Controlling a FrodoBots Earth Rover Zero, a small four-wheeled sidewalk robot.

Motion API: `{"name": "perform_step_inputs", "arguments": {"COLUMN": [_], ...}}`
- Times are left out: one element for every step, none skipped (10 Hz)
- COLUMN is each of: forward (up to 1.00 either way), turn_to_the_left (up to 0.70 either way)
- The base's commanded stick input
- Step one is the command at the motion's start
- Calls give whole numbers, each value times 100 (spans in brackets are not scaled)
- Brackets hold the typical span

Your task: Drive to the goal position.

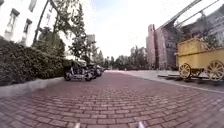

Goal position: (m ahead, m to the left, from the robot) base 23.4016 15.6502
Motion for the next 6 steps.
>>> {"name": "perform_step_inputs", "arguments": {"forward": [70, 70, 70, 70, 70, 70], "turn_to_the_left": [0, 0, 0, 0, 0, 0]}}
